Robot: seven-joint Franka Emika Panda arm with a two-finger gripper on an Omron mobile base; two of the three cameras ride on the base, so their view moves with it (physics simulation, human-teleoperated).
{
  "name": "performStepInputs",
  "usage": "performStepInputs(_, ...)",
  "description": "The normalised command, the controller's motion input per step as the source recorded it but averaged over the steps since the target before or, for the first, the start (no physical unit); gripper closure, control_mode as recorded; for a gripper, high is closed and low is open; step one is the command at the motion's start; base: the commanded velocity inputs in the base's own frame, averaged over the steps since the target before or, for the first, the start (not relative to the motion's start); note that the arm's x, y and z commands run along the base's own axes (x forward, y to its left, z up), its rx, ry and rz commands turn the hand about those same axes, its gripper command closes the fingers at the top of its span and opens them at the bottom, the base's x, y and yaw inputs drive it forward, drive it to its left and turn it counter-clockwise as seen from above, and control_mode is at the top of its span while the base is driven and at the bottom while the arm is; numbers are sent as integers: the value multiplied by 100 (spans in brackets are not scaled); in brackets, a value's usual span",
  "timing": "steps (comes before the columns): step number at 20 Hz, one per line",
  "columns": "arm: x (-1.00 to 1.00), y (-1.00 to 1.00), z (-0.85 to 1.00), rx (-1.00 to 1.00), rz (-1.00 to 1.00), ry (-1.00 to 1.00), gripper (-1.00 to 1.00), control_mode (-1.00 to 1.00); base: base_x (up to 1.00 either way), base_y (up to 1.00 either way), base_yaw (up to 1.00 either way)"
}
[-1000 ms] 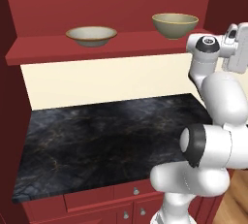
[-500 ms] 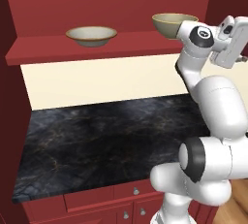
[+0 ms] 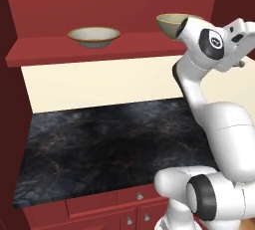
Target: Move the bowls from the cabinet to the plates on the dining table.
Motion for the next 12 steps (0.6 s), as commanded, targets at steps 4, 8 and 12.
performStepInputs(4, -1, 53, 11, 14, 11, -23, -100, -100, 0, 0, 0)
performStepInputs(8, 0, 50, 13, 17, 8, -22, -100, -100, 0, 0, 0)
performStepInputs(12, 0, 45, 18, 19, 7, -22, -100, -100, 0, 0, 0)
